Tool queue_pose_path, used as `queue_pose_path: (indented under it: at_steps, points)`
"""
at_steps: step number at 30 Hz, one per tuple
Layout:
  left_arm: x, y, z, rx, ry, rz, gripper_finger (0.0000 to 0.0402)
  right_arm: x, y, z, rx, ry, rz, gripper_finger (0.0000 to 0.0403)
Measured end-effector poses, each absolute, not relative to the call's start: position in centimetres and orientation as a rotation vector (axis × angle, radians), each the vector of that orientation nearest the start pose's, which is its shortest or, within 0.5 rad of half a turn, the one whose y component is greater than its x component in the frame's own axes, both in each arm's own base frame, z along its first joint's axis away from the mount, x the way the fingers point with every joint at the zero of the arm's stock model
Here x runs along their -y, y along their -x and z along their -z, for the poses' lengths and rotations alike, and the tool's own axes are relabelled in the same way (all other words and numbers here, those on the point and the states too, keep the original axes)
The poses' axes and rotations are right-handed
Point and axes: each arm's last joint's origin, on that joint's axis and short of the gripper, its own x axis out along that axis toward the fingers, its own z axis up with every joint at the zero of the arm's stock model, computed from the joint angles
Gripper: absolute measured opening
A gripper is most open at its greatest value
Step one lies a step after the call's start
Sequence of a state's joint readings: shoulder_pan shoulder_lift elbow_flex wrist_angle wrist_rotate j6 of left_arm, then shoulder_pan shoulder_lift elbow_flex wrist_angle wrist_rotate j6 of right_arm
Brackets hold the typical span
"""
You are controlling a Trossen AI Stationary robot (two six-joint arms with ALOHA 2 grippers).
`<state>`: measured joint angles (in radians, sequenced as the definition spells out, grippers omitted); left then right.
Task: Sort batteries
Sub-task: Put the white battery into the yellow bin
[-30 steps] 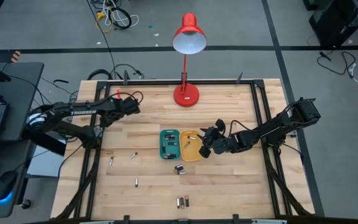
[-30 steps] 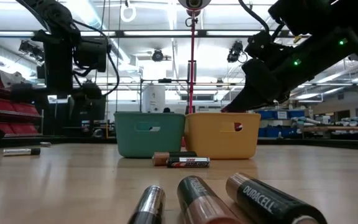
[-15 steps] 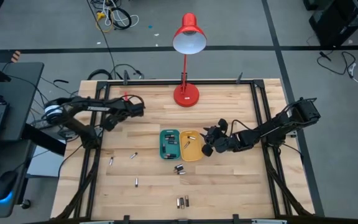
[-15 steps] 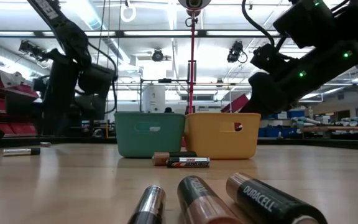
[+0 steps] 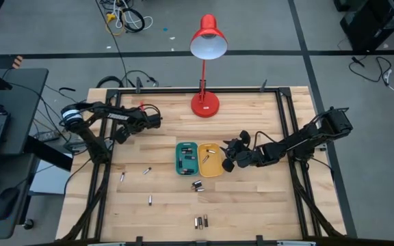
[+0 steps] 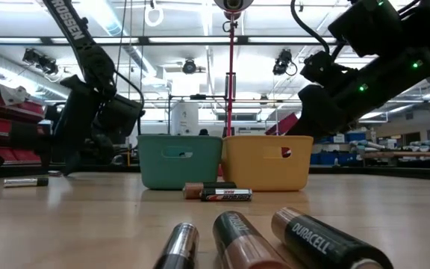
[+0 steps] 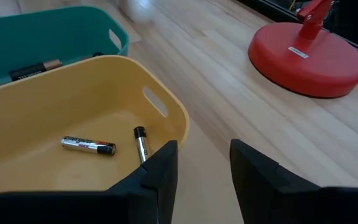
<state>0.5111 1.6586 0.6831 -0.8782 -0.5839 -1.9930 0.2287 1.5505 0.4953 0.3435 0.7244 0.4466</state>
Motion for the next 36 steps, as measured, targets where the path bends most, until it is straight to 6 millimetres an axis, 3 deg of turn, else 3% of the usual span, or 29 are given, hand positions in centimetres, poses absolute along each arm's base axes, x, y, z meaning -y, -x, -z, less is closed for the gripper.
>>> queue_pose_path:
  at_steps: [8,17,26,36]
  points:
    - [-12.3,-16.8,-10.8,-0.433,1.065,-2.228,0.0187,-3.9,-25.3,-12.5,-0.524,-0.089,0.587,0.0125]
    - [-12.5,-17.2,-10.8,-0.494,1.022,-2.152,0.0034,-3.9,-25.3,-12.5,-0.535,-0.052,0.578,0.0115]
    - [-12.1,-17.4,-10.9,-0.706,0.887,-2.031,0.0046,-3.9,-25.3,-12.5,-0.536,-0.052,0.578,0.0106]
    - [-10.6,-18.3,-12.8,-0.776,0.926,-1.816,0.0044,-3.9,-25.3,-12.5,-0.541,-0.044,0.576,0.0103]
